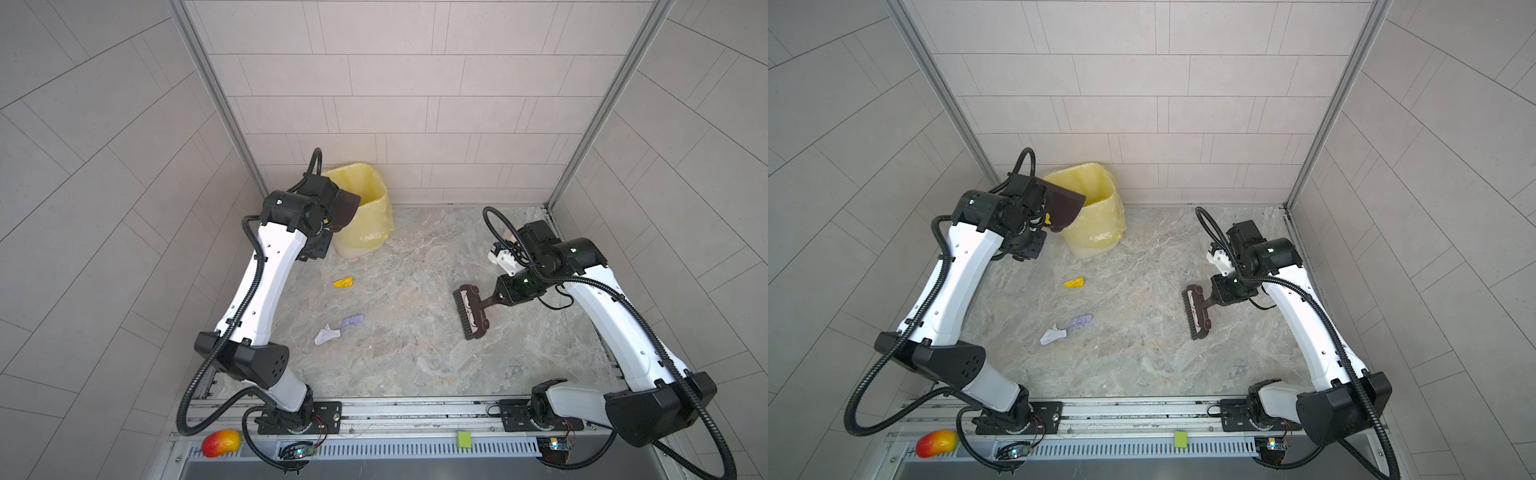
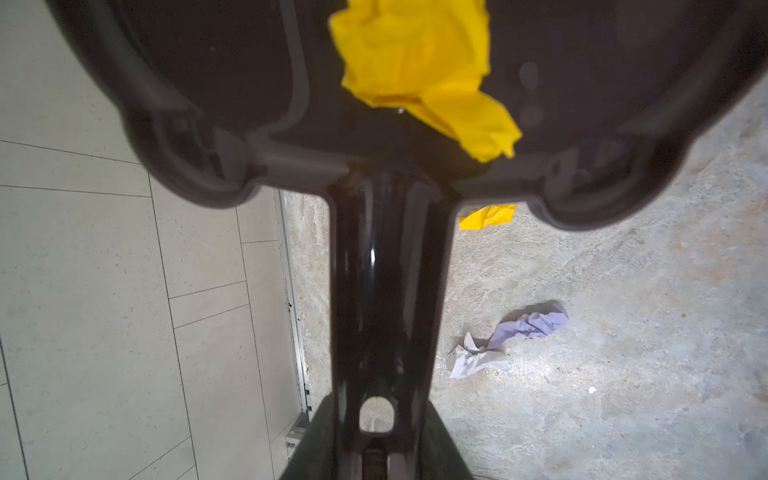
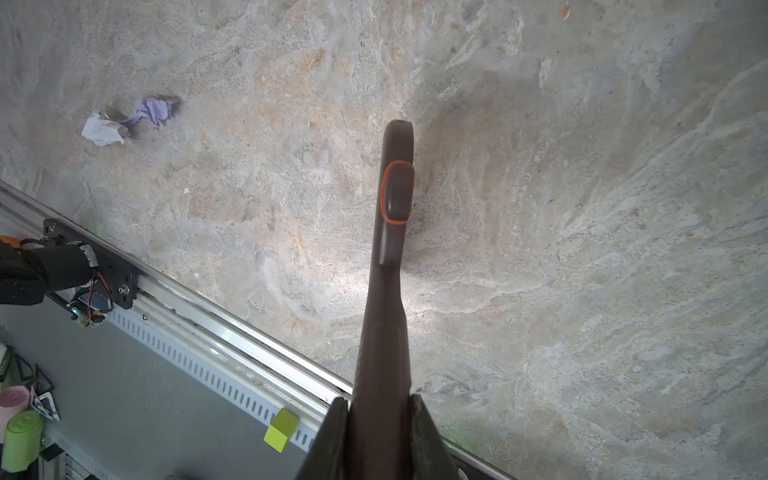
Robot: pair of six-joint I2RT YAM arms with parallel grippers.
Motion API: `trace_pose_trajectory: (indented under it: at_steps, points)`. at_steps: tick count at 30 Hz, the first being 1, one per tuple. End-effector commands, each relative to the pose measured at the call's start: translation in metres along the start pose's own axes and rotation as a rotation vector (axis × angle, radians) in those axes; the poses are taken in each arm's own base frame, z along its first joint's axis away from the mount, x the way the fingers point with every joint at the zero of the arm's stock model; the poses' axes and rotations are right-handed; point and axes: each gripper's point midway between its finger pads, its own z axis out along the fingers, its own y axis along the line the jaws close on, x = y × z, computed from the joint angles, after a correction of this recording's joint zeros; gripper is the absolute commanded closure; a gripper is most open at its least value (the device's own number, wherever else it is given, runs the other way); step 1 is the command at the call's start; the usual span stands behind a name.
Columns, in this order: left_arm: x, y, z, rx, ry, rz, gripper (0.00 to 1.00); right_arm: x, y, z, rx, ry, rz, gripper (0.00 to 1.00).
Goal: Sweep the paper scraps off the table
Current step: 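Carry the dustpan to the yellow bin and tip it with the left gripper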
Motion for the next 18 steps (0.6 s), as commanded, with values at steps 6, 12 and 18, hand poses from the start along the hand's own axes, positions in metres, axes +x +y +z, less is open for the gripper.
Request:
trace_pose_trajectory:
  at_steps: [6, 12, 18]
  points:
    - [-0.036, 0.026, 0.003, -0.075, -0.053, -0.001, 1.00, 0.005, 0.007, -0.008, -0.029, -0.019, -0.012, 1.00]
    - [-0.062, 0.033, 0.022, -0.142, -0.039, 0.051, 1.00, 0.005, 0.007, -0.012, -0.023, -0.014, -0.014, 1.00]
    - [-0.078, 0.049, 0.035, -0.283, -0.013, 0.112, 1.00, 0.007, 0.008, -0.014, -0.025, -0.006, -0.002, 1.00]
